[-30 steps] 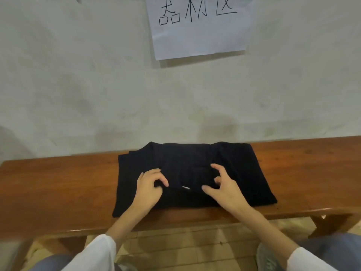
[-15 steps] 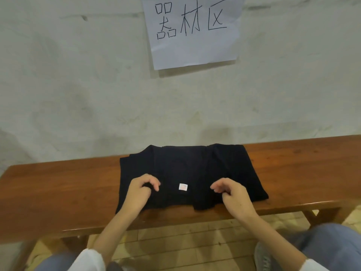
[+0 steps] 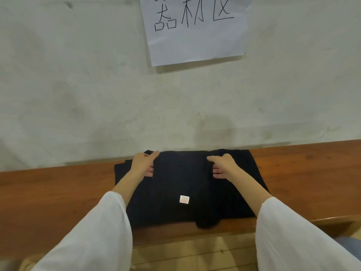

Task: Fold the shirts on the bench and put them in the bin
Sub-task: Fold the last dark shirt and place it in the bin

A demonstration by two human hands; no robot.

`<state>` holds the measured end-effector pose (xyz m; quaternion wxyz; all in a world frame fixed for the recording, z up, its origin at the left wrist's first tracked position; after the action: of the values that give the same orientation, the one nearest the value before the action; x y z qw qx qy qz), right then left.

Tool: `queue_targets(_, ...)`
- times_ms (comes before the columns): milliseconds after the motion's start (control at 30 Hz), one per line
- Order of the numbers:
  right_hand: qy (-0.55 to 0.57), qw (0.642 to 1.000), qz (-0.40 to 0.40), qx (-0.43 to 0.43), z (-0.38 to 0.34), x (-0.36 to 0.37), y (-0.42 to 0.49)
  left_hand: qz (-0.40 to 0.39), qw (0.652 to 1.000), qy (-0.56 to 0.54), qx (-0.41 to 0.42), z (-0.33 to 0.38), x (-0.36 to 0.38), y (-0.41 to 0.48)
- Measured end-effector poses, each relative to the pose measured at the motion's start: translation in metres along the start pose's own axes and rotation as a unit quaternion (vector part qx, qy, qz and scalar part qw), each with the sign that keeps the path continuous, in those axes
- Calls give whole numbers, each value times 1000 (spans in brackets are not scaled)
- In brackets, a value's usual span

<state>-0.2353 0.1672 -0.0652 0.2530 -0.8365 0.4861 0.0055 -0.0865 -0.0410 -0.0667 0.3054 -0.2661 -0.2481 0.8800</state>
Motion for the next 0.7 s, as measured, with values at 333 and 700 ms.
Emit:
queue_targets(333, -166, 976, 70, -121, -5, -13, 36, 35, 993, -114, -17, -2, -7, 37)
queue_targets(700, -371, 920, -60, -112, 30, -11, -65, 11, 955, 293, -38, -43, -19, -66)
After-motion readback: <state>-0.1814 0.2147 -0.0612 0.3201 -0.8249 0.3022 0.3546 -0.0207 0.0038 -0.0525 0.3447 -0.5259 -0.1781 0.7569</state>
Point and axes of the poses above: each hand's wrist, its own y-axis towards the middle knuckle, its own x-axis out of the palm, z = x × y, the point moved 2 cm from there along y, towards the middle knuckle, and after that the axes turned 10 degrees about -x, right-handed, at the moved point
